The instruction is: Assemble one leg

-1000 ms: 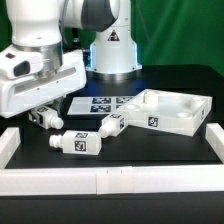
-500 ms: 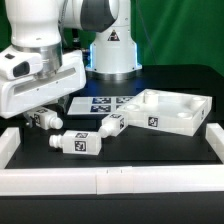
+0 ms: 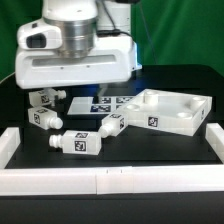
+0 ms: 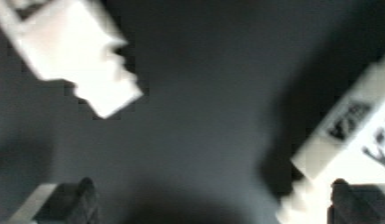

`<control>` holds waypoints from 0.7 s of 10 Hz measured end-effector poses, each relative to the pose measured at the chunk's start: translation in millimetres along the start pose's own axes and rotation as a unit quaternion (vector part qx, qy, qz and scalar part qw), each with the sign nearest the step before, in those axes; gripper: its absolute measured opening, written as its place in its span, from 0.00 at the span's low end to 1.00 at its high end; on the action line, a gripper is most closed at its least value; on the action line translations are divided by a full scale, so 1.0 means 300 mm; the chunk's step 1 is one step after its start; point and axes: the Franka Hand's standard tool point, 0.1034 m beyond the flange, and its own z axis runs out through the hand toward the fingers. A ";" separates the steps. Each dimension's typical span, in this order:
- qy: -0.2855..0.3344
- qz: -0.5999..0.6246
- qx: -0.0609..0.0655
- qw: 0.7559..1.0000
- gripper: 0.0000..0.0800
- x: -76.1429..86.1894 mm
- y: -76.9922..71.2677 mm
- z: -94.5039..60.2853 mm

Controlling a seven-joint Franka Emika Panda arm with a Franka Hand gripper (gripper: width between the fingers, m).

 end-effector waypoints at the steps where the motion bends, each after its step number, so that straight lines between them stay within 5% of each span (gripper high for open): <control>1: 0.003 -0.003 -0.001 1.000 0.81 0.017 -0.012 0.001; 5: 0.001 -0.011 -0.001 1.000 0.81 0.013 -0.013 0.006; 7: -0.011 0.074 -0.003 0.997 0.81 0.008 -0.076 0.017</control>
Offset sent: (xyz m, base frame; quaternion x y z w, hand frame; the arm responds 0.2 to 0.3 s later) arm 0.0000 0.0000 0.0000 0.0000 0.0000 0.0000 1.0000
